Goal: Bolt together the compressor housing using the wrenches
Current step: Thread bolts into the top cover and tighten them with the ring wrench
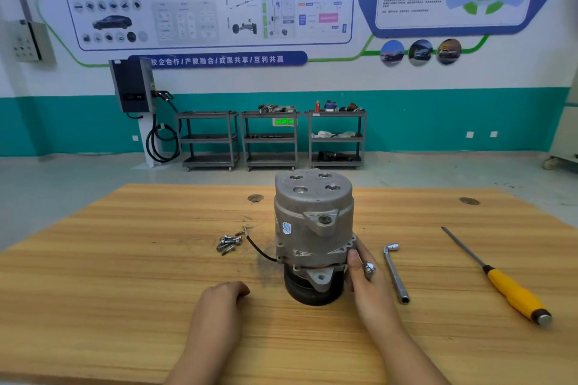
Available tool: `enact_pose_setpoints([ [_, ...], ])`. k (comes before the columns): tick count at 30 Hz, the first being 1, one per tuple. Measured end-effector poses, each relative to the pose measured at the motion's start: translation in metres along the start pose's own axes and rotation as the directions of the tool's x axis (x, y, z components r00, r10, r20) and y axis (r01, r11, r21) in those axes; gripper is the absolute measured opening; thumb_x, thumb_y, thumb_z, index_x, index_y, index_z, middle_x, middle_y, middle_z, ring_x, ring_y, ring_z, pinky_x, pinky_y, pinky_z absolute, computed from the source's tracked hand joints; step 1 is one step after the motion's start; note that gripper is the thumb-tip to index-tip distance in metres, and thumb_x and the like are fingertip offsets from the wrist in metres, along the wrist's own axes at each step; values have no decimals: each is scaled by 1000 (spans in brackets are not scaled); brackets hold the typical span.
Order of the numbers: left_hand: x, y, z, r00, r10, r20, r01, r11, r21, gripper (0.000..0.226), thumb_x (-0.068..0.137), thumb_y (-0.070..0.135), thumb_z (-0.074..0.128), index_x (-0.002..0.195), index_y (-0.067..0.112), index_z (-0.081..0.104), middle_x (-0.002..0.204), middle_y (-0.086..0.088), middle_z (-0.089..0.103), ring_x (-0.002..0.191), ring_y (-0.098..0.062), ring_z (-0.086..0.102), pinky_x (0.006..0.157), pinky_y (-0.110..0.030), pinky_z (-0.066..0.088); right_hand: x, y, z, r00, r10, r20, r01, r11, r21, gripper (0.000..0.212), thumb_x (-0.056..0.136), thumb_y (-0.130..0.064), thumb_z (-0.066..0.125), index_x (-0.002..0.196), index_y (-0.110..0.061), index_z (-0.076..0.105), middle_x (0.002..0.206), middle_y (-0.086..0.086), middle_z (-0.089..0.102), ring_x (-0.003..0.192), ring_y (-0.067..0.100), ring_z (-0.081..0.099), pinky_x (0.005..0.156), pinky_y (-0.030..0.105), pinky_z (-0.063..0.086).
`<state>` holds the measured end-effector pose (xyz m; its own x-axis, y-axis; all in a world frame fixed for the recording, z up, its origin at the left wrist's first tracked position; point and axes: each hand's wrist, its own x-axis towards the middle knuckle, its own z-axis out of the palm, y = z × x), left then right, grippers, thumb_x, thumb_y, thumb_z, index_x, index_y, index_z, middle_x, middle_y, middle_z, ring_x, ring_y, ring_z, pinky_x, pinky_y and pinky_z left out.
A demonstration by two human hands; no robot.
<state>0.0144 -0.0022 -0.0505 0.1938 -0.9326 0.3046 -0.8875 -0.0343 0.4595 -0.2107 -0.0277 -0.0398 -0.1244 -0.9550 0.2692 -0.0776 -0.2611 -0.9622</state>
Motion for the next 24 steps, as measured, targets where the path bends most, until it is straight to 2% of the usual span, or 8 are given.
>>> enact_pose_setpoints([
  [3,-1,17,-13,987,-27,-157,-9,975,-221,16,89,15,61,99,23,71,95,7,71,93,-15,64,70,-22,38,-1,-1,-1,1000,-5,6,5,1000,-17,64,79,-58,40,139,-37,43,93,-16,51,98,10,44,77,17,36],
  [6,1,44,-39,939,69,-336,-186,926,-330,16,86,15,65,94,27,72,81,23,63,88,-12,59,69,-22,37,-1,-1,0,1000,-12,3,12,1000,-14,65,79,-58,39,139,-35,44,84,-17,43,93,13,40,72,16,34],
  [9,3,73,-67,907,144,-396,-325,838,-438,23,86,22,64,89,44,64,81,31,61,90,4,55,72,-5,37,0,0,0,1000,-13,7,14,1000,-29,64,79,-58,38,139,-36,43,80,-20,38,92,12,37,68,15,32],
  [11,7,89,-83,891,146,-430,-378,762,-526,21,85,24,64,88,45,65,85,28,66,90,9,57,73,0,37,0,0,0,1000,-13,13,14,999,-39,64,79,-59,36,139,-37,43,84,-18,39,93,13,37,68,15,32],
  [15,21,114,-100,917,110,-384,-369,603,-707,18,85,20,66,86,37,69,84,21,71,85,7,64,74,-9,50,0,0,-1,1000,-21,11,21,999,-47,64,79,-59,36,139,-36,43,94,-7,43,94,14,39,71,16,34],
  [18,33,124,-101,940,71,-335,-318,541,-778,15,84,19,68,83,34,70,83,15,73,83,6,65,70,-7,49,0,-1,-1,999,-32,23,33,999,-42,65,79,-60,37,139,-35,43,96,-6,43,95,14,40,74,16,36],
  [21,47,131,-97,952,52,-301,-276,570,-774,9,83,21,70,86,29,71,85,13,73,82,8,64,67,-3,46,-1,-2,-1,999,-40,26,41,998,-47,64,78,-61,36,138,-37,44,94,-9,45,93,10,42,73,12,38],
  [24,56,134,-92,959,71,-275,-252,659,-709,7,82,24,71,86,30,71,83,18,70,81,13,61,64,0,44,-2,-4,-1,999,-42,24,43,999,-28,57,79,-58,36,133,-42,44,88,-16,46,86,1,44,68,0,39],
])
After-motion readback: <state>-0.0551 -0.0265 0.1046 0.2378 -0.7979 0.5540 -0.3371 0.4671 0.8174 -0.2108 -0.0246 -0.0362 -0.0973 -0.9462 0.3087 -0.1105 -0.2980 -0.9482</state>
